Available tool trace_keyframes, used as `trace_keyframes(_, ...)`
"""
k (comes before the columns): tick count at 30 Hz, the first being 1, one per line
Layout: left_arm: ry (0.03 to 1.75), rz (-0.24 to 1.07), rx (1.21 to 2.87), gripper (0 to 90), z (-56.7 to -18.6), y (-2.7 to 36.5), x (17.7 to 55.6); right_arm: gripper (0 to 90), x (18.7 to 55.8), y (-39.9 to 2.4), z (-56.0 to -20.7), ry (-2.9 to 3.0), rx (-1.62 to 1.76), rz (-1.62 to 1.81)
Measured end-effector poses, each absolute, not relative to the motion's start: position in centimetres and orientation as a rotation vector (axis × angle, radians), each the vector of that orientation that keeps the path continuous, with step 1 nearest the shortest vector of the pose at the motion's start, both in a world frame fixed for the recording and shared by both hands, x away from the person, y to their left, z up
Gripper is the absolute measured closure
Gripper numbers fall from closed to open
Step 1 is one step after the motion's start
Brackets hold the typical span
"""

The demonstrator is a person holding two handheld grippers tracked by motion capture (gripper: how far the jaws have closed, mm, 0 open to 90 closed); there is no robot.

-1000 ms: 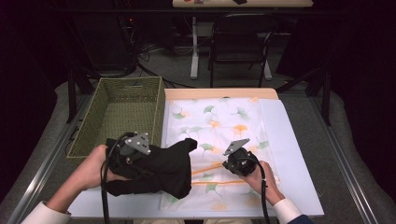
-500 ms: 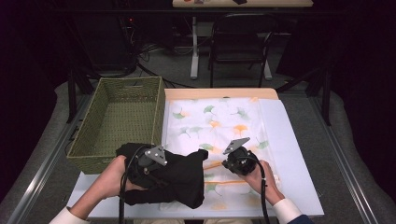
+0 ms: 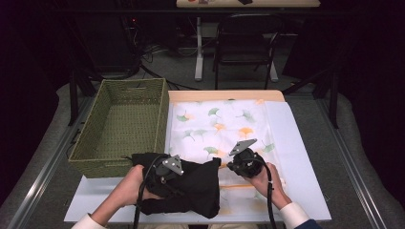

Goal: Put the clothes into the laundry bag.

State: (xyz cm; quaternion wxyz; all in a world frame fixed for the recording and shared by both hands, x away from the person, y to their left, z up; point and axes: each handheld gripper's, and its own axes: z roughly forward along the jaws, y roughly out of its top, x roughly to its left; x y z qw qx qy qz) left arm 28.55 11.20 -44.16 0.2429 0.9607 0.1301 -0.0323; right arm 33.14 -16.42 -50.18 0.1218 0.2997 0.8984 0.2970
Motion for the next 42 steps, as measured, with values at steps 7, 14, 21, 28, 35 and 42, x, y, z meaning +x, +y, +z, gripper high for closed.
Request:
trace_keyframes(7,0.362,-0.155,2.628,63.5,-46.9,9.5,29.4,88.5,33.1,-16.4,-49.9,2.618,0.880,0.885)
trace_keyframes(14,0.344,-0.185,2.656,63.3,-48.4,8.8,29.5,88.5,33.0,-16.6,-49.4,2.606,0.881,0.904)
trace_keyframes(21,0.400,-0.201,2.668,62.1,-48.7,7.9,29.9,88.6,32.9,-16.7,-48.4,2.580,0.884,0.947)
trace_keyframes(28,0.498,-0.180,2.683,61.8,-49.0,7.2,30.0,88.6,32.6,-16.6,-47.8,2.571,0.866,0.964)
trace_keyframes(35,0.567,-0.161,2.662,52.3,-49.1,6.4,30.5,88.6,32.4,-16.8,-47.0,2.551,0.885,0.996)
trace_keyframes(42,0.504,-0.154,2.637,36.7,-49.3,8.0,29.8,88.6,32.4,-16.9,-47.1,2.552,0.884,0.992)
